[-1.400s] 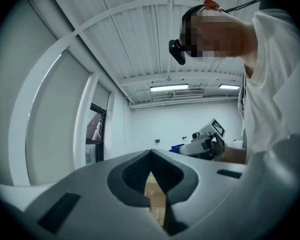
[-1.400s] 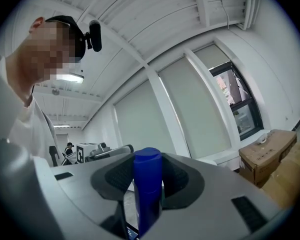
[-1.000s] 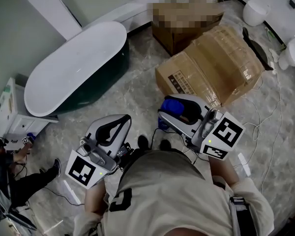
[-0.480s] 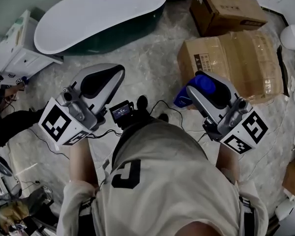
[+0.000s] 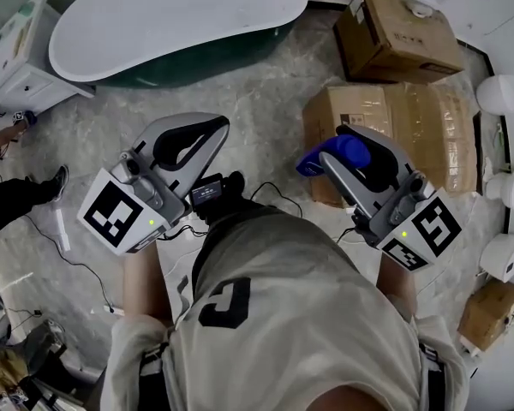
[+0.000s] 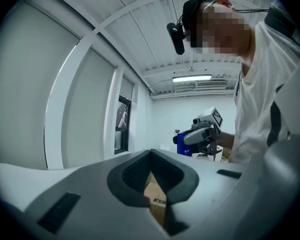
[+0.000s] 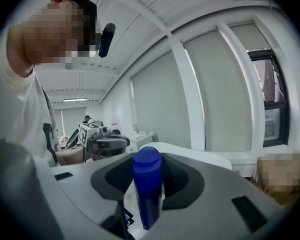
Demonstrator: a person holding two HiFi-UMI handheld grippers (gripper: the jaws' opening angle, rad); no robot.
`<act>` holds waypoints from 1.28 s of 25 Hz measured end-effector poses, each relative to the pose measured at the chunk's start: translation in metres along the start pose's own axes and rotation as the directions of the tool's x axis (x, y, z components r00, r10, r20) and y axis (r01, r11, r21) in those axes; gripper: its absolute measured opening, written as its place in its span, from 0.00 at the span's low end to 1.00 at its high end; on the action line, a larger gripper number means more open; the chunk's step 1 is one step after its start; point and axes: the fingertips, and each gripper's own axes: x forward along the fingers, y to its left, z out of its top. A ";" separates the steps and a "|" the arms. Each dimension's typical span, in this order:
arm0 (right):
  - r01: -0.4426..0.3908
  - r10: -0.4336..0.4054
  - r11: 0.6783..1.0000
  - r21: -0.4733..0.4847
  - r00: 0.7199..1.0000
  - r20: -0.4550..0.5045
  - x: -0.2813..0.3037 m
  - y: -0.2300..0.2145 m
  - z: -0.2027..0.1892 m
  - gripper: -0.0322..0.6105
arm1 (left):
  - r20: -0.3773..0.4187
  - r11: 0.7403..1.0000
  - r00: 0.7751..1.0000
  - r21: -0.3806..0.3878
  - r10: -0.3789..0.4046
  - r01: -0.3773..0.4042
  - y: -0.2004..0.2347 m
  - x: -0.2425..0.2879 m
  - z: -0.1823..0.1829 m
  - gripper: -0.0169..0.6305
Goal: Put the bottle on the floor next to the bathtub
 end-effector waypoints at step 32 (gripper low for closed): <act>-0.054 0.049 0.996 -0.071 0.997 -0.064 0.149 -0.029 0.035 0.30 | -0.073 0.989 0.986 -0.017 0.147 -0.149 0.139 -0.035 -0.027 0.12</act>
